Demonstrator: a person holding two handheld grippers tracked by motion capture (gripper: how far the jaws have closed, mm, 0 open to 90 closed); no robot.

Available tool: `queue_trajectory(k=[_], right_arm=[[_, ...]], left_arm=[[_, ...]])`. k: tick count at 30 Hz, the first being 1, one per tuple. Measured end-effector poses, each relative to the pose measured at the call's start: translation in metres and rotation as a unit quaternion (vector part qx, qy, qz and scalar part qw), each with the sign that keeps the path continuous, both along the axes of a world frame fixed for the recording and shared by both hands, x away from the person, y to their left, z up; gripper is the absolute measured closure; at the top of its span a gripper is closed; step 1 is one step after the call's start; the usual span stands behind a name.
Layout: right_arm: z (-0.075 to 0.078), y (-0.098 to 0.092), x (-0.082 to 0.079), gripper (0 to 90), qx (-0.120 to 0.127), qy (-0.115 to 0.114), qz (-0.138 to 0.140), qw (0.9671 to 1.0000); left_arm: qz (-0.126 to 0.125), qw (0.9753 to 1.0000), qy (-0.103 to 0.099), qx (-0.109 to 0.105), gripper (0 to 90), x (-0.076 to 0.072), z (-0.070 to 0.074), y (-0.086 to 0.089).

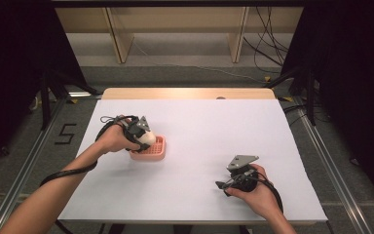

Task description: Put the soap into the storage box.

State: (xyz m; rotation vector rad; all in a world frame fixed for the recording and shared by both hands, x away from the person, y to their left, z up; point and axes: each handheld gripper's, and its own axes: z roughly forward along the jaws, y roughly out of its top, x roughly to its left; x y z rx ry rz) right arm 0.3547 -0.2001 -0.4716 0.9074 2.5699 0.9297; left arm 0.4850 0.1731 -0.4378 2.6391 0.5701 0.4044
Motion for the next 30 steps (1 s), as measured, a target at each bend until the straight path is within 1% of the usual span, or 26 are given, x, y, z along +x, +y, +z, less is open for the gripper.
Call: queue_trajectory(k=[2,3,4,5,6,7,8,10,11,15,16,17,19,25,28,29,30], right_arm=[[-0.0002,-0.0003,0.0002,30.6,0.000,0.000,0.003,1.0000],[-0.0001,-0.0003,0.0001,30.6,0.000,0.000,0.002,1.0000],[0.0000,-0.0004,0.0001,30.6,0.000,0.000,0.002,1.0000],[0.0001,-0.0004,0.0002,30.6,0.000,0.000,0.002,1.0000],[0.0001,-0.0005,0.0002,30.6,0.000,-0.001,0.001,1.0000],[0.0000,-0.0005,0.0002,30.6,0.000,0.000,0.002,1.0000],[-0.0001,-0.0005,0.0003,30.6,0.000,0.000,0.002,1.0000],[-0.0001,-0.0003,0.0002,30.6,-0.001,0.001,0.002,1.0000],[-0.0019,0.0008,-0.0001,30.6,0.006,-0.007,-0.002,1.0000],[-0.0018,0.0007,0.0004,30.6,0.004,-0.007,-0.001,1.0000],[-0.0025,0.0006,0.0015,30.6,0.006,-0.009,0.005,0.9999],[-0.0024,0.0004,0.0015,30.6,0.006,-0.008,0.006,0.9999],[-0.0025,0.0006,0.0013,30.6,0.006,-0.008,0.004,0.9999],[-0.0023,0.0004,0.0012,30.6,0.006,-0.007,0.008,0.9999],[-0.0023,0.0002,0.0015,30.6,0.005,-0.008,0.007,0.9999],[-0.0009,-0.0007,0.0016,30.6,0.000,-0.001,0.010,0.9999],[-0.0008,-0.0007,0.0015,30.6,0.000,-0.001,0.010,1.0000]], left_arm=[[0.003,1.0000,0.001,-0.004,49.2,-0.0001,-0.0014,-0.0007],[-0.003,1.0000,0.000,0.001,49.2,0.0007,-0.0013,-0.0008],[-0.002,1.0000,0.002,0.002,49.2,0.0008,-0.0016,-0.0010],[-0.006,1.0000,0.000,0.004,49.2,0.0015,-0.0016,-0.0011],[-0.004,1.0000,-0.001,0.000,49.2,0.0015,-0.0021,-0.0014],[-0.006,1.0000,0.001,0.003,49.2,0.0019,-0.0016,-0.0012],[0.001,1.0000,0.003,-0.002,49.2,0.0013,-0.0020,-0.0015],[-0.004,1.0000,-0.001,-0.001,49.2,0.0024,-0.0019,-0.0016],[0.000,1.0000,0.003,-0.002,49.2,0.0019,-0.0023,-0.0020],[-0.008,1.0000,0.003,0.005,49.2,0.0031,-0.0019,-0.0025],[-0.009,0.9999,0.003,0.007,49.2,0.0035,-0.0017,-0.0026],[-0.009,0.9999,0.001,0.004,49.1,0.0037,-0.0023,-0.0031],[-0.007,1.0000,0.004,0.003,49.1,0.0033,-0.0026,-0.0035],[-0.008,0.9999,0.006,0.005,49.1,0.0039,-0.0035,-0.0045],[-0.014,0.9999,0.006,0.007,49.0,0.0052,-0.0039,-0.0048],[-0.013,0.9999,0.006,0.005,49.0,0.0053,-0.0044,-0.0051],[-0.007,0.9999,0.009,0.004,49.0,0.0047,-0.0046,-0.0054]])
